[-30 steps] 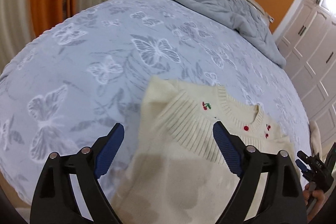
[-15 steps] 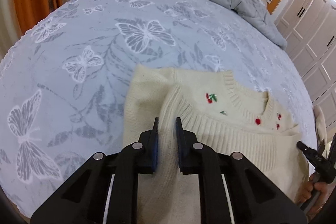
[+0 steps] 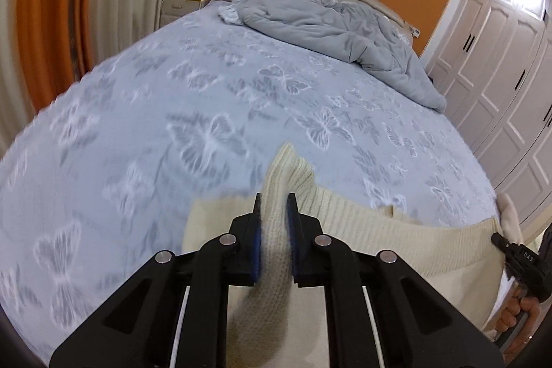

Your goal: Fold small clothes

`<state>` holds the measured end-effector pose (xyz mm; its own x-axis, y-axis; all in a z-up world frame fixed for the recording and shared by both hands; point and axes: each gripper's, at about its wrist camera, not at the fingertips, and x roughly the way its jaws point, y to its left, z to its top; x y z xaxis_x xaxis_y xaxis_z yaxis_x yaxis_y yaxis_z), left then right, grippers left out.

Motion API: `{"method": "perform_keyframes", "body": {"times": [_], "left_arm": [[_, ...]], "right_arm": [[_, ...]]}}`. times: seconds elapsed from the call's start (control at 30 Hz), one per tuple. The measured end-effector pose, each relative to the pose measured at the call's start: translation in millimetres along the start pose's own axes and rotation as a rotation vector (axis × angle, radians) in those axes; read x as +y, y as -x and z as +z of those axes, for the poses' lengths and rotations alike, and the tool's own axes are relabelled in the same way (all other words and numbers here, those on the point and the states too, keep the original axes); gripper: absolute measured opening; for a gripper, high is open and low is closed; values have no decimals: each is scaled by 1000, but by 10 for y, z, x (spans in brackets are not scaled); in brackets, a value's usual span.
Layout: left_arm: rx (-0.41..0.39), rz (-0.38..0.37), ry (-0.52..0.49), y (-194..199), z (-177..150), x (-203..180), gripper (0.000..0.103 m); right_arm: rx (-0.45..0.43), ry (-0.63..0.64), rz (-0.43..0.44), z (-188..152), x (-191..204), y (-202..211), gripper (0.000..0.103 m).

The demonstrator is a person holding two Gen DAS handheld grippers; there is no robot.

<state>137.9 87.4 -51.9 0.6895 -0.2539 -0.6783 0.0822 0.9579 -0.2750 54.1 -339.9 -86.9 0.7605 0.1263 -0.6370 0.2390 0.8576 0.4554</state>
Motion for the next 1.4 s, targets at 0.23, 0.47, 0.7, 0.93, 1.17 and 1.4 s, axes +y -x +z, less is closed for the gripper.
{"method": "perform_keyframes", "body": {"times": [0.23,0.47,0.7,0.93,1.17,1.4], "left_arm": [[227,175,-30,-1036,-241,202,12],[115,167,-57,-854,-345,224,12],[166,184,-9,-1110,-332,356,20],[97,97,68,-298,-265,488,36],[230,62,130,399,-861,607,70],[345,130,119,389,-1189,609,80]], "right_arm": [[212,33,-131,-98,-270,-872,8],[51,85,-69,-29,-42,-636,8],[211,18,-158,-89,-252,-1088,14],[81,-36,-138,-179,-152,-192,30],[261,-106,-216,-971,-169,434,60],[293,138,-362,-1206,75,346,70]]}}
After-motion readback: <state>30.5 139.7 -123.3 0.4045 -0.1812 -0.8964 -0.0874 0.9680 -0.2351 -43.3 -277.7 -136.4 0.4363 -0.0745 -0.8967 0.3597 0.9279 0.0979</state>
